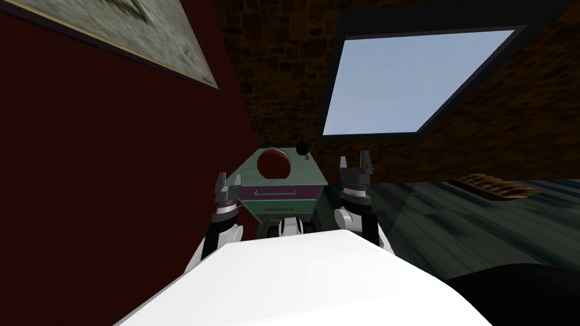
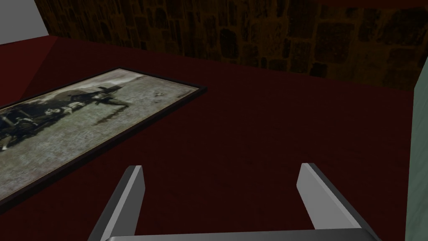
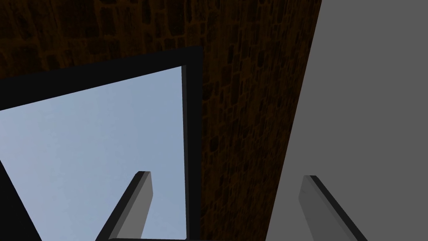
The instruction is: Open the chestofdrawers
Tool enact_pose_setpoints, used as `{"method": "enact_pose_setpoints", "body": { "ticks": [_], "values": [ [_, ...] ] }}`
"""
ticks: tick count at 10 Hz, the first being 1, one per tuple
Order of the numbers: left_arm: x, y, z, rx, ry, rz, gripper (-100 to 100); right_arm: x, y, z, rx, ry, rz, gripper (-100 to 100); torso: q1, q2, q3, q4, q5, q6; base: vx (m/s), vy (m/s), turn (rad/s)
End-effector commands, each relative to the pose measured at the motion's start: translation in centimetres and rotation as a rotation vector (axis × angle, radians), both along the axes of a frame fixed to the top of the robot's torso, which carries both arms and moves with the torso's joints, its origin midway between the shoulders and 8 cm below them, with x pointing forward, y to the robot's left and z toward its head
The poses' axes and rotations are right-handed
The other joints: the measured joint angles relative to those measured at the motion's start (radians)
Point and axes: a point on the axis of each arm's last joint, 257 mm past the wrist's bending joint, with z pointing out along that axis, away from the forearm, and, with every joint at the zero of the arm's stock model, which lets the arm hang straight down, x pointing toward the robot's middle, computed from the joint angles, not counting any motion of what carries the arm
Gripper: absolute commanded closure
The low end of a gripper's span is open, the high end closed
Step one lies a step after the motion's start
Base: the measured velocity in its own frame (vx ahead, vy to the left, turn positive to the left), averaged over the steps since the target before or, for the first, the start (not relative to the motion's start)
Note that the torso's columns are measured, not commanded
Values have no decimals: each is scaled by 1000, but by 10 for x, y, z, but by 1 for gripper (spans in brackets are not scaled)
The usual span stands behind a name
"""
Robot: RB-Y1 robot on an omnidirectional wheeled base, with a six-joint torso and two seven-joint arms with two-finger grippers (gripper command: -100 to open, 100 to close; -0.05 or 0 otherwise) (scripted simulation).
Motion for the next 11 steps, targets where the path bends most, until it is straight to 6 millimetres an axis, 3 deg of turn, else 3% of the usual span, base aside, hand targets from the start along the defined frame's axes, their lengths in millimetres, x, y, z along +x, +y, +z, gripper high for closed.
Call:
{"method": "enact_pose_setpoints", "body": {
  "ticks": [1,11],
  "values": [
    [4,0,-20,10,8,-2,-100,0,0,0,0,0,0,0,0,0,0,0,0,0,-4,6,-26],
    [13,1,-82,13,52,4,-100,0,0,0,0,0,0,0,0,0,0,0,0,0,-2,5,-17]
  ]
}}
